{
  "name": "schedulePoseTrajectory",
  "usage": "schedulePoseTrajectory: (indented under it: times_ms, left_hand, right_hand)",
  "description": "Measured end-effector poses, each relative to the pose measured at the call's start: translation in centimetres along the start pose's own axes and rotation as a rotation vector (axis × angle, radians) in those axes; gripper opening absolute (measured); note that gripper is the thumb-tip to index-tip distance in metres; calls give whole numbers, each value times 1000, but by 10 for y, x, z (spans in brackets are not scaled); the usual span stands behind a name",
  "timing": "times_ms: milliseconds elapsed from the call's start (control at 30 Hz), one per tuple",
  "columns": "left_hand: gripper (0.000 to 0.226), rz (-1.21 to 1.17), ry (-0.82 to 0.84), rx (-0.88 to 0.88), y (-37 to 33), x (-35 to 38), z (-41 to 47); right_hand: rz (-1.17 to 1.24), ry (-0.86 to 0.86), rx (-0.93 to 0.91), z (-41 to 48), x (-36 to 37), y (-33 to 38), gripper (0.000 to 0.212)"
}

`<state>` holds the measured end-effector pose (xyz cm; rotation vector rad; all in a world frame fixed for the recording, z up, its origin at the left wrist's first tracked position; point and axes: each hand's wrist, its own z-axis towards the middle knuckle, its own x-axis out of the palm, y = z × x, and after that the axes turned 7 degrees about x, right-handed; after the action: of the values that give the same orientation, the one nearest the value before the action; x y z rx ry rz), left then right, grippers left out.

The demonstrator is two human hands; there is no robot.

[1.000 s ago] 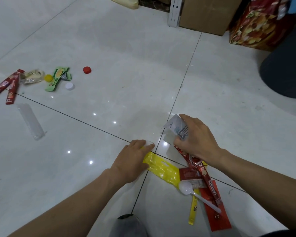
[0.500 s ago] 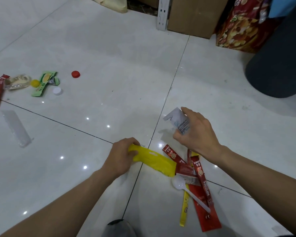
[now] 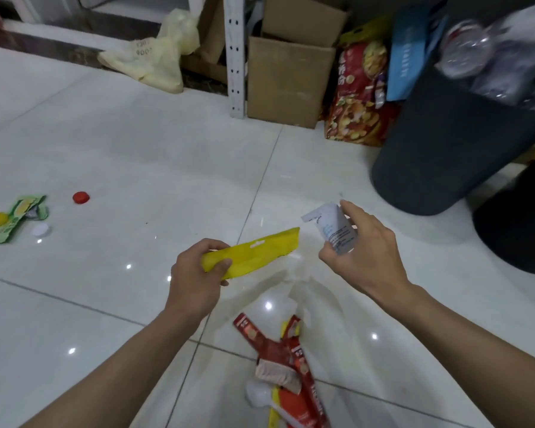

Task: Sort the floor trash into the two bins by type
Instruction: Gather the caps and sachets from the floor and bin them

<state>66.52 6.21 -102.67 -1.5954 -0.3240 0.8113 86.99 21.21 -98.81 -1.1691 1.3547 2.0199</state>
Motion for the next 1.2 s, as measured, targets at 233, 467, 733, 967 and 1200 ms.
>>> schedulePoseTrajectory:
  times_ms: [233, 467, 733, 967, 1200]
  left_hand:
    - [23, -81, 60, 69, -81, 92, 21]
    - [22, -130, 188, 194, -178, 208, 29]
    - [19, -209, 276, 247, -261, 324, 17]
    - [20, -273, 268, 233, -309, 417, 14]
    - [19, -309, 255, 156, -339, 496, 24]
  right_hand:
    - [12, -162, -14, 24, -82, -69, 71]
    - [7, -342, 26, 52, -183, -157, 73]
    - [-25, -557, 94, 71, -287, -244, 72]
    - [-49, -647, 163, 77, -345, -298, 70]
    - [-71, -673, 199, 87, -372, -325, 69]
